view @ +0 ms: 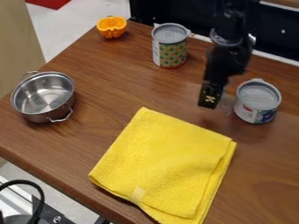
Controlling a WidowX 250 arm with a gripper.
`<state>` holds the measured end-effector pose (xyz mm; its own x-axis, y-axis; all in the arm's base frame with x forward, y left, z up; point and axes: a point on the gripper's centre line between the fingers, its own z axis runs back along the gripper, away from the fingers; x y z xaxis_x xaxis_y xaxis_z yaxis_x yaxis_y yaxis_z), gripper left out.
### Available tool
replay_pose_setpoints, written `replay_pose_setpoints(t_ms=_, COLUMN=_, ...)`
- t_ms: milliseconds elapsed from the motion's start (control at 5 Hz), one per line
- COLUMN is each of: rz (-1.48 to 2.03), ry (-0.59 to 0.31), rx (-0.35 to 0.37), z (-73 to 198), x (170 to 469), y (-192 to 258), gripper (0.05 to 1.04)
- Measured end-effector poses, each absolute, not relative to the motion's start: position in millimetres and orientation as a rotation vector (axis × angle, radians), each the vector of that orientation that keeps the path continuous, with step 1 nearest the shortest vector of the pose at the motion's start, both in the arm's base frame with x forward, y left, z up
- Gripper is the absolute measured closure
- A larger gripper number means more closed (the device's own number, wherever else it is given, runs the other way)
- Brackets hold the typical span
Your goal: Move the can of the side of the table
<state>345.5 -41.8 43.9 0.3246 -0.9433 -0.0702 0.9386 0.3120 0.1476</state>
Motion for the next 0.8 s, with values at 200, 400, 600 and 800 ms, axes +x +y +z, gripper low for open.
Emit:
replay_pose_setpoints(t_ms=200, rz=-1.183, ry=-0.021, rx=0.231, z=56, x=341, y=-18, gripper=0.087)
replay_pose_setpoints(t_ms=400, rz=-1.096, ry=-0.026, rx=0.246, z=66, x=330, y=10, gripper=0.087)
replay_pose_setpoints(t_ms=600, rz=-0.984, ry=-0.036, rx=0.245, z=80, x=321, y=48, gripper=0.087)
replay_pose_setpoints(t_ms=800, rz=-0.947, ry=-0.035, rx=0.229, z=88, x=309, y=81, gripper=0.087)
